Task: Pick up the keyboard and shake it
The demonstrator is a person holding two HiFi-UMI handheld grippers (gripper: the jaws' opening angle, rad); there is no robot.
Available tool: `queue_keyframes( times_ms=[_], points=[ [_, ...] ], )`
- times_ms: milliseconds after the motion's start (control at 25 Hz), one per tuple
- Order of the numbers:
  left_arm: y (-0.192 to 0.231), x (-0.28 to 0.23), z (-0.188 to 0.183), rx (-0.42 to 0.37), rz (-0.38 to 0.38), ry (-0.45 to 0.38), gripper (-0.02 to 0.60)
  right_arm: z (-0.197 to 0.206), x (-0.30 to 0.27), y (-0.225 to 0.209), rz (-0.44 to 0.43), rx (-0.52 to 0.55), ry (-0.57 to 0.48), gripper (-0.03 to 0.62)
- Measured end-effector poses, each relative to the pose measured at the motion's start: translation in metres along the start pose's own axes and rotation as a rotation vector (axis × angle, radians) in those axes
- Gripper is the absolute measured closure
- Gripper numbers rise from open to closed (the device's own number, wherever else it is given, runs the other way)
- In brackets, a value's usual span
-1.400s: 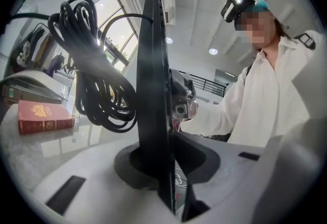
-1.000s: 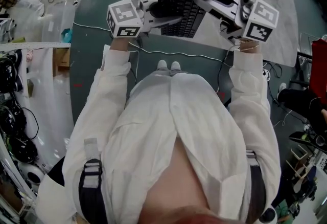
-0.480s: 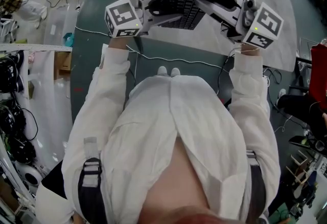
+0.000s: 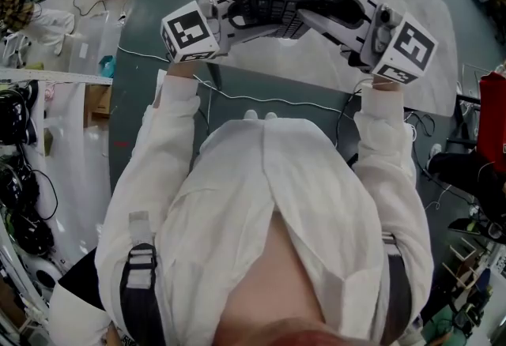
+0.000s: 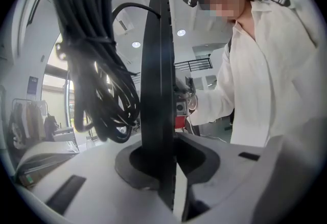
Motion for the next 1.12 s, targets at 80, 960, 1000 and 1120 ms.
queue_keyframes(
  times_ms=[80, 960, 1000, 1120],
  points=[
    [0.001, 0.000, 0.000, -0.018, 0.001, -0.002, 0.494, -0.002, -0.001, 0.002, -0.004, 0.025, 0.008, 0.508],
    [0.002, 0.008, 0.012, -0.109, 0.004, 0.043, 0.494, 0.007, -0.007, 0.015, -0.008, 0.134, 0.044, 0.508],
    [0.003, 0.008, 0.013, -0.110, 0.003, 0.041, 0.494, 0.008, -0.007, 0.015, -0.008, 0.133, 0.044, 0.508],
    [0.002, 0.008, 0.014, -0.111, 0.000, 0.038, 0.494, 0.008, -0.007, 0.016, -0.008, 0.133, 0.046, 0.508]
  ],
)
Point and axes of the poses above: the fingertips, and each gripper's own axes: x backward along the fingers, y to its left, z out of its underside, the point moved 5 cm from there along x, backward along the fingers, and after that the axes turned 1 degree about -y, right-handed, at the moved point
